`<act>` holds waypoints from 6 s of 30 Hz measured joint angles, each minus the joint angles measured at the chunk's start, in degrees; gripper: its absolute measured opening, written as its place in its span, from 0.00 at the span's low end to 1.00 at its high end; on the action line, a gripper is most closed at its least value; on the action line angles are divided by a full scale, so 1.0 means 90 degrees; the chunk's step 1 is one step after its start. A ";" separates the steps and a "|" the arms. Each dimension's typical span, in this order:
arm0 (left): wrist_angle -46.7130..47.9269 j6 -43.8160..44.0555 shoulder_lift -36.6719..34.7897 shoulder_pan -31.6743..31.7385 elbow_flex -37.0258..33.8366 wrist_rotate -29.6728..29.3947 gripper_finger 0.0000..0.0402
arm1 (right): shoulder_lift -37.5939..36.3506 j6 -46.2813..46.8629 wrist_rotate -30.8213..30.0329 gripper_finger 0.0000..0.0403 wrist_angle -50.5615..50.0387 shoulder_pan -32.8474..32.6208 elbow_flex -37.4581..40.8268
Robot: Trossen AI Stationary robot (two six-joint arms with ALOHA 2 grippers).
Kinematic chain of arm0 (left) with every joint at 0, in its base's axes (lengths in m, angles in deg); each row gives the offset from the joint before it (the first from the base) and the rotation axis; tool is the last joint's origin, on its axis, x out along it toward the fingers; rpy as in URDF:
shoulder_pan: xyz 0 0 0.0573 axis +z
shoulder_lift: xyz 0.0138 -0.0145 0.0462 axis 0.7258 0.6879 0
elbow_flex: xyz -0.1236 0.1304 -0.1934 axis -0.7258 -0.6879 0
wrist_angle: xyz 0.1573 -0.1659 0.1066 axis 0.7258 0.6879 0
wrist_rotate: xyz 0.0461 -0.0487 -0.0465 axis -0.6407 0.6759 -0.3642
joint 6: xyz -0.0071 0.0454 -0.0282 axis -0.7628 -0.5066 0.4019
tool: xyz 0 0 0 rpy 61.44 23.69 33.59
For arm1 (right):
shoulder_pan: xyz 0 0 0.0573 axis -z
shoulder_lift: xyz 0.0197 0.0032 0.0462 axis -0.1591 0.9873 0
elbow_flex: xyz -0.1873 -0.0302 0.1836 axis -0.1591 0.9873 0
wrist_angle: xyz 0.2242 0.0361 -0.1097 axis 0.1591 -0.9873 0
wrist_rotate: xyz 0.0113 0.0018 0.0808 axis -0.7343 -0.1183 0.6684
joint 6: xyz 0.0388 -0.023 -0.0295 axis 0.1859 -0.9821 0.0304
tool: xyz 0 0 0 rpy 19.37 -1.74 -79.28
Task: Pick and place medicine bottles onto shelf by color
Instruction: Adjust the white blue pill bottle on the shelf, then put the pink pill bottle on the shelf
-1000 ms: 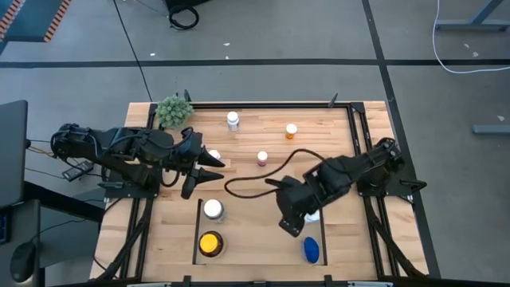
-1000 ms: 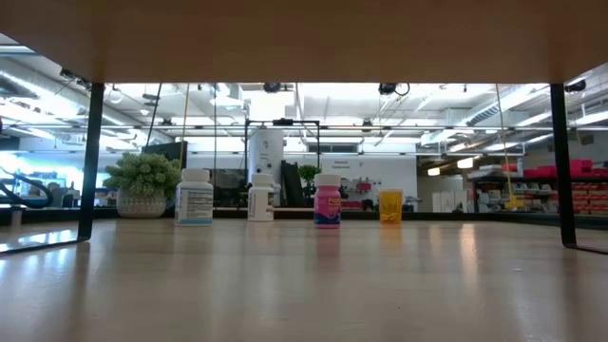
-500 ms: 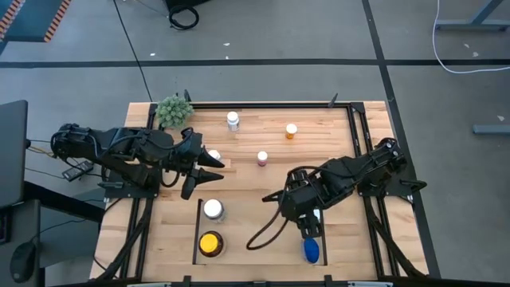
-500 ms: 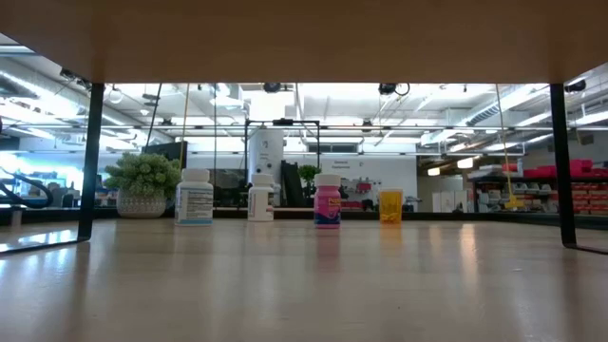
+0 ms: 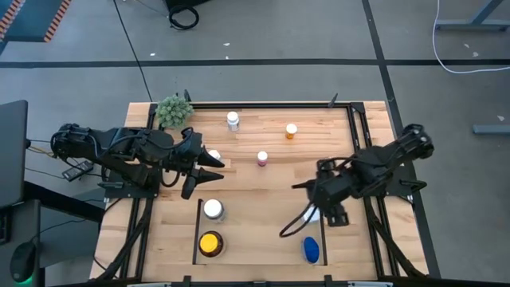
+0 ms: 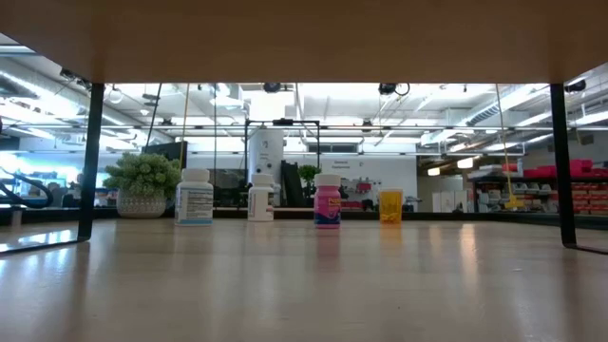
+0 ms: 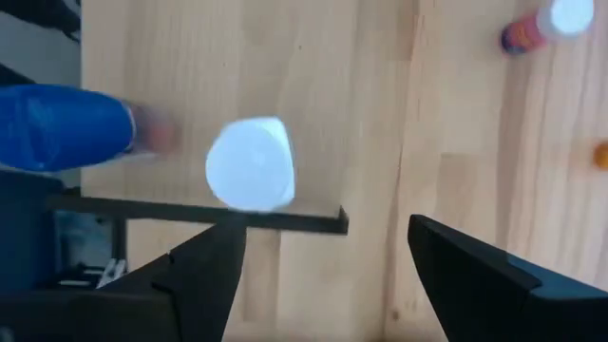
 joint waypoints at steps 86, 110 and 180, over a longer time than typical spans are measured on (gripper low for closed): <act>0.0009 0.0167 0.0002 -0.0002 0.0000 -0.0638 0.43 | 0.0193 0.1020 -0.0664 0.48 0.1657 -0.0831 0.1139; 0.0007 0.0166 0.0002 0.0000 0.0000 -0.0636 0.43 | 0.0193 0.1620 -0.0747 0.49 0.1475 -0.0607 0.1139; 0.1676 0.1503 -0.0828 0.1008 0.0000 -0.1082 0.43 | 0.3030 -0.1527 0.0669 0.80 0.2875 0.4478 -0.0184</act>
